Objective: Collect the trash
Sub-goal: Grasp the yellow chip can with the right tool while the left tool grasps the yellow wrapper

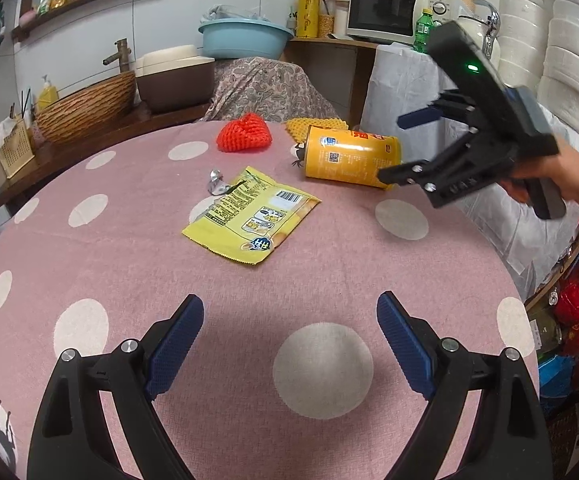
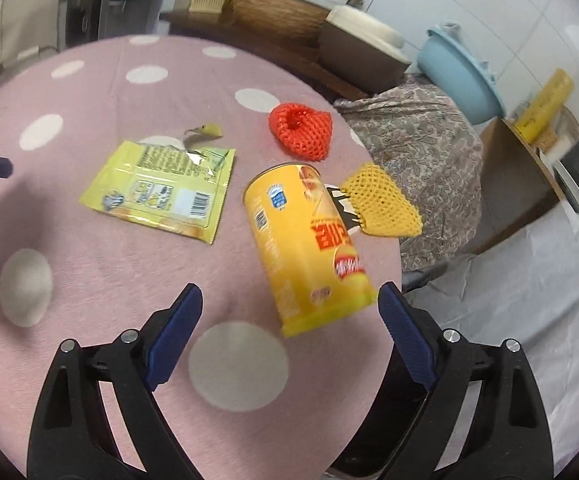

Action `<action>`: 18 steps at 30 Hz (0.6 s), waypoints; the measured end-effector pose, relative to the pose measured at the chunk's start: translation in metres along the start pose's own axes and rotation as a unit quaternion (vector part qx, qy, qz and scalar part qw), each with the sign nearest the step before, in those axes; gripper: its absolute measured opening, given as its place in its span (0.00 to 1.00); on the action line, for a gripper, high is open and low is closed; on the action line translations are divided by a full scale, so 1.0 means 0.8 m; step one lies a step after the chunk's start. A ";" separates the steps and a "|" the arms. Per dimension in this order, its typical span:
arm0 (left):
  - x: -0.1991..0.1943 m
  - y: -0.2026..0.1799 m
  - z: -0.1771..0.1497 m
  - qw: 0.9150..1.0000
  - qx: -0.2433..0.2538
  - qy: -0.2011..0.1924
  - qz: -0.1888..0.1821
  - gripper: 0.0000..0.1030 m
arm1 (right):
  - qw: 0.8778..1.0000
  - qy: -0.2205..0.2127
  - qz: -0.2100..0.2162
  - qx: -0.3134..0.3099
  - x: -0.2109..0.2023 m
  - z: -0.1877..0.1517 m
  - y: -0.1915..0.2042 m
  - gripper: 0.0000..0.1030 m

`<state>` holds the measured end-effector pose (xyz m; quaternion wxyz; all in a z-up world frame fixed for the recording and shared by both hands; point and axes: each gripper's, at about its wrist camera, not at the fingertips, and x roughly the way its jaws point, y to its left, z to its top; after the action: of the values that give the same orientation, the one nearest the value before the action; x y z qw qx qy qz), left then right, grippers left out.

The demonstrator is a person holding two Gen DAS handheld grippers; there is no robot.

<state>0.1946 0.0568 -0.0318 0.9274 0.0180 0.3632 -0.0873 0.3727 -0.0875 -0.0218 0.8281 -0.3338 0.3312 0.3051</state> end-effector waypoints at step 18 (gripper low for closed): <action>0.006 0.037 0.011 1.000 -0.020 0.012 0.013 0.85 | 0.991 0.109 0.004 -0.081 0.099 0.034 -0.005 0.67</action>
<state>0.2091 0.0842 -0.0293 0.9243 0.0053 0.3756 -0.0675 0.4323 -0.0469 -0.0652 0.7561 -0.4294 0.3952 0.2963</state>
